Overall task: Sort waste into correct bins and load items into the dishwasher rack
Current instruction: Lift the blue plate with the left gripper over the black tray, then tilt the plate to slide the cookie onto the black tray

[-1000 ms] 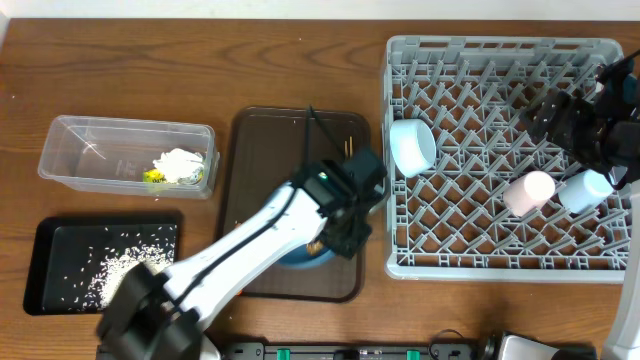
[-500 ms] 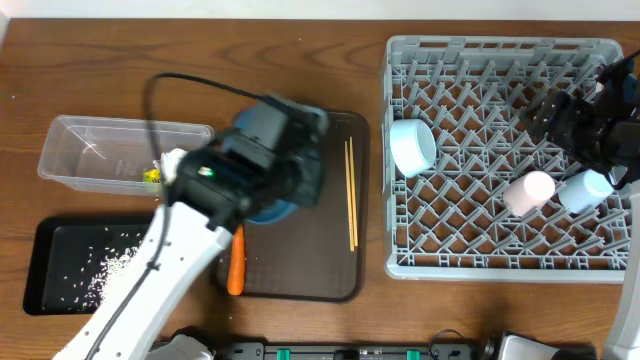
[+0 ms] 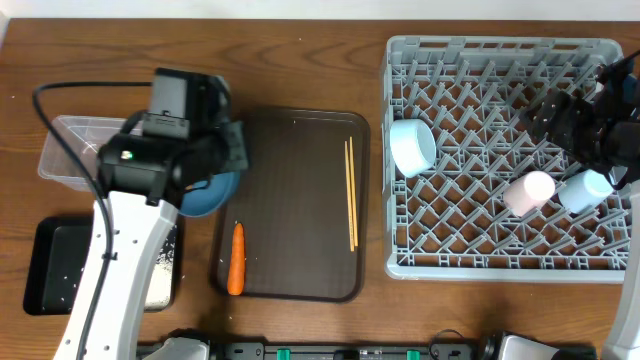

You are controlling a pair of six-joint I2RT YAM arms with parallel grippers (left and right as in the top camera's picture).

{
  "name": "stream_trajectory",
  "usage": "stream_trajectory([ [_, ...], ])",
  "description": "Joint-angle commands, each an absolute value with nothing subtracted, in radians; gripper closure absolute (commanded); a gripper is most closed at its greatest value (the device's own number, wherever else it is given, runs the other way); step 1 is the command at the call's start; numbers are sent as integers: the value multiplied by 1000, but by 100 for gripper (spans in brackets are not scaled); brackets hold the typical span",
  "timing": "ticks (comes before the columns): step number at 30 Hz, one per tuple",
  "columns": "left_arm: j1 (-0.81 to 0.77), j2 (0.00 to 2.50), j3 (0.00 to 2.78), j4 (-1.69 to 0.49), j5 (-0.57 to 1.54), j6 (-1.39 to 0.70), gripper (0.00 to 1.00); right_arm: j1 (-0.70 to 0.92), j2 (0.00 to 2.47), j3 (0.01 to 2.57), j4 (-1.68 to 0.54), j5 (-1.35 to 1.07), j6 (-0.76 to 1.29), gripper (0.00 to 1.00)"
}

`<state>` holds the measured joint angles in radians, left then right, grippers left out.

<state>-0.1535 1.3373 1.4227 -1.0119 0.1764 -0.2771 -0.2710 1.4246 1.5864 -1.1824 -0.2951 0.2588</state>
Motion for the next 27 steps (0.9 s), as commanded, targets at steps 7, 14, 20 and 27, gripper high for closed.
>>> stream_trajectory([
  [7, 68, 1231, 1435, -1048, 163, -358, 94, -281, 1412, 1588, -1182, -295, 246, 13],
  [14, 338, 1158, 1387, -1073, 235, -353, 94, -281, 1412, 1588, -1180, -295, 246, 13],
  [20, 621, 1132, 1248, -992, 589, -273, 94, -281, 1412, 1588, -1179, -295, 246, 12],
  [27, 933, 1082, 1076, -928, 987, -99, 94, -281, 1412, 1588, -1178, -295, 246, 12],
])
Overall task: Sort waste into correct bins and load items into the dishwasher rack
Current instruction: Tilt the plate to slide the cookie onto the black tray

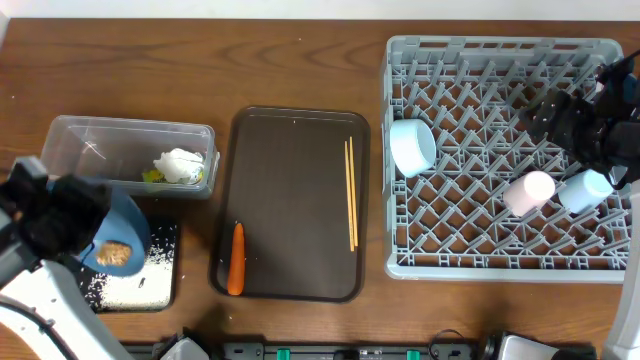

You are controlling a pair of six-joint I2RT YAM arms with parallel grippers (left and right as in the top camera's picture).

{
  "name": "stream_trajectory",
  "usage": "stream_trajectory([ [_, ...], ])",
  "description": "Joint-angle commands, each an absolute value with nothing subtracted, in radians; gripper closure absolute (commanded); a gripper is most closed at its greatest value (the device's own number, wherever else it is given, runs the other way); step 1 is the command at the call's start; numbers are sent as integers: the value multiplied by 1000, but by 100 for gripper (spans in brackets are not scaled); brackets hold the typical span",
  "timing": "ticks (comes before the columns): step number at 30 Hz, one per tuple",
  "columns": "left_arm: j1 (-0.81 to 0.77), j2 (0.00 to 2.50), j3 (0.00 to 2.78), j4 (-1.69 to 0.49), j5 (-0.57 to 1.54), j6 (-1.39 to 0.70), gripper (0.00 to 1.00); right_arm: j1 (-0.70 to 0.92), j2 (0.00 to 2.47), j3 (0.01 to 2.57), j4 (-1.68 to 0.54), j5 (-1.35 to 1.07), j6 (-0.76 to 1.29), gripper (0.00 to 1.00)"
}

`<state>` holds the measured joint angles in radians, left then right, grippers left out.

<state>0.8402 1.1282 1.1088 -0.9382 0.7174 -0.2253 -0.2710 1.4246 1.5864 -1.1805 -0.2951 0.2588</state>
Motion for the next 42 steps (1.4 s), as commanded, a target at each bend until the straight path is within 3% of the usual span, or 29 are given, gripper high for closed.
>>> stream_trajectory([
  [1, 970, 1076, 1062, -927, 1037, -70, 94, -281, 1412, 1588, -1178, -295, 246, 12],
  [7, 1180, 1070, 991, -969, 1424, 192, 94, -281, 1412, 1588, -1168, -295, 247, 12],
  [11, 1299, 1070, 934, -1034, 1573, 339, 94, -281, 1412, 1588, -1171, -295, 247, 12],
  [17, 1371, 1070, 882, -1055, 1573, 386, 94, -281, 1412, 1588, -1171, -295, 247, 12],
  [42, 1367, 1084, 878, -1068, 1527, 437, 94, -281, 1412, 1588, -1167, -296, 247, 12],
])
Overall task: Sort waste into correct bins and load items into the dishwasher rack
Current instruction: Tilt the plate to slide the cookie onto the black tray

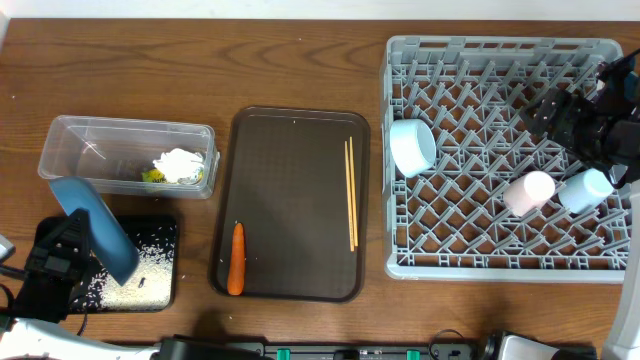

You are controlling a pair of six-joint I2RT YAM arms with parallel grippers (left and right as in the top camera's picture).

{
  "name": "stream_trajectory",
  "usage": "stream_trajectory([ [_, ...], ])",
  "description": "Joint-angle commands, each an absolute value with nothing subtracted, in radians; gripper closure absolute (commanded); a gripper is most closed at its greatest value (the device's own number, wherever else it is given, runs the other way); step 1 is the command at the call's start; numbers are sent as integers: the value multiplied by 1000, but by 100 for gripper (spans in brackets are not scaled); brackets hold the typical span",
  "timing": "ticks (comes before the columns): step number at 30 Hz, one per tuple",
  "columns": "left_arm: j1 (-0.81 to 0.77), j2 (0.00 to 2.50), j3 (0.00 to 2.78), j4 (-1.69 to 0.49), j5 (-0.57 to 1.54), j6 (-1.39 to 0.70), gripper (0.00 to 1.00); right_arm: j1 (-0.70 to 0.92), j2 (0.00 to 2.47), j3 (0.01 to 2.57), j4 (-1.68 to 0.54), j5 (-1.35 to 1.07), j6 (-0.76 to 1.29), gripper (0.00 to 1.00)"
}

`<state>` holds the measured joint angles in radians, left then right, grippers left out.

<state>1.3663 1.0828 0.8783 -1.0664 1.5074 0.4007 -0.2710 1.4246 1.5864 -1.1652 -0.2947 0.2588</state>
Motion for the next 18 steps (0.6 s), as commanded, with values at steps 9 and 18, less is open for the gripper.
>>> stream_trajectory([
  [9, 1349, 1084, 878, -1050, 1480, 436, 94, -281, 1412, 1588, -1167, -296, 247, 12],
  [18, 1369, 1107, 876, -991, 1437, 325, 94, -281, 1412, 1588, -1164, -319, 258, 12],
])
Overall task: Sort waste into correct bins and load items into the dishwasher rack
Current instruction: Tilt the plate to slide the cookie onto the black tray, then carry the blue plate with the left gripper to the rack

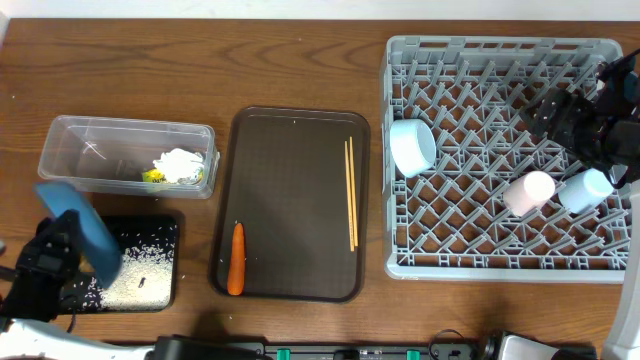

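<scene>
A blue bowl (80, 228) stands steeply on edge over the left end of the black bin (160, 228), which has white rice grains scattered in it. My left gripper (58, 245) is shut on the bowl's rim at the table's lower left corner. The grey dishwasher rack (480, 250) on the right holds a white bowl (412, 146), a pink cup (529, 192) and a light blue cup (585, 190). My right gripper (565, 120) hovers over the rack's right side; its jaw state does not show. A carrot (236, 258) and chopsticks (351, 192) lie on the dark tray (295, 150).
A clear plastic container (100, 150) behind the black bin holds crumpled white paper and a bit of yellow-green waste. The tray sits between the bins and the rack. The left arm's body lies along the table's lower left edge.
The tilted blue bowl and my left gripper have shifted a little to the left and back over the black bin. The right arm has not moved.
My left gripper first held the blue bowl near the tray's left edge, in front of the clear container. Then the bowl was over the black bin with a brown lump of food in it. After that it stood tipped on edge, and it remains tipped now.
</scene>
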You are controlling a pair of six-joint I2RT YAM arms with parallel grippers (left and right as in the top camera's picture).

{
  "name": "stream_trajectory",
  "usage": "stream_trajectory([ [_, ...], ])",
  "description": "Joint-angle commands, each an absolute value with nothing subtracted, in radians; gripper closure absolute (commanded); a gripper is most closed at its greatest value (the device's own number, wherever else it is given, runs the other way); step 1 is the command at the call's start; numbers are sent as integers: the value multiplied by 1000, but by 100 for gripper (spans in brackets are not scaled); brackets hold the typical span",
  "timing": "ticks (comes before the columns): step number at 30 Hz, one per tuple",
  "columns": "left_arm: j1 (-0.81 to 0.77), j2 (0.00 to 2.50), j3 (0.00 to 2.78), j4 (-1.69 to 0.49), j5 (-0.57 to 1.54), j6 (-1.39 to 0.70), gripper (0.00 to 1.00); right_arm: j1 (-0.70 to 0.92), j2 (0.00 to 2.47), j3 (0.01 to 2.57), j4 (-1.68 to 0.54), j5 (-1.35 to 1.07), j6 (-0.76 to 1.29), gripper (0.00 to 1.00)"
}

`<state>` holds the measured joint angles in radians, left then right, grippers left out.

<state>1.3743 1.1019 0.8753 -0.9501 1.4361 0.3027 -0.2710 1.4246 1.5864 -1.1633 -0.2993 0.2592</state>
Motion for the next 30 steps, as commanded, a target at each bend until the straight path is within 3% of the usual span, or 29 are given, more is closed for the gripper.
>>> stream_trajectory([
  [1, 1369, 1107, 876, -992, 1384, 337, 94, -281, 1412, 1588, -1164, -319, 258, 12],
  [4, 1384, 1109, 876, -994, 1312, 150, 94, -281, 1412, 1588, -1163, -323, 257, 12],
  [15, 1287, 1100, 875, -886, 1485, 208, 94, -281, 1412, 1588, -1164, -322, 258, 12],
  [23, 947, 1078, 952, -678, 1492, 73, 94, -281, 1412, 1588, -1161, -322, 258, 12],
  [30, 519, 1077, 969, -76, 1395, -467, 94, -281, 1412, 1588, -1156, -322, 257, 12],
])
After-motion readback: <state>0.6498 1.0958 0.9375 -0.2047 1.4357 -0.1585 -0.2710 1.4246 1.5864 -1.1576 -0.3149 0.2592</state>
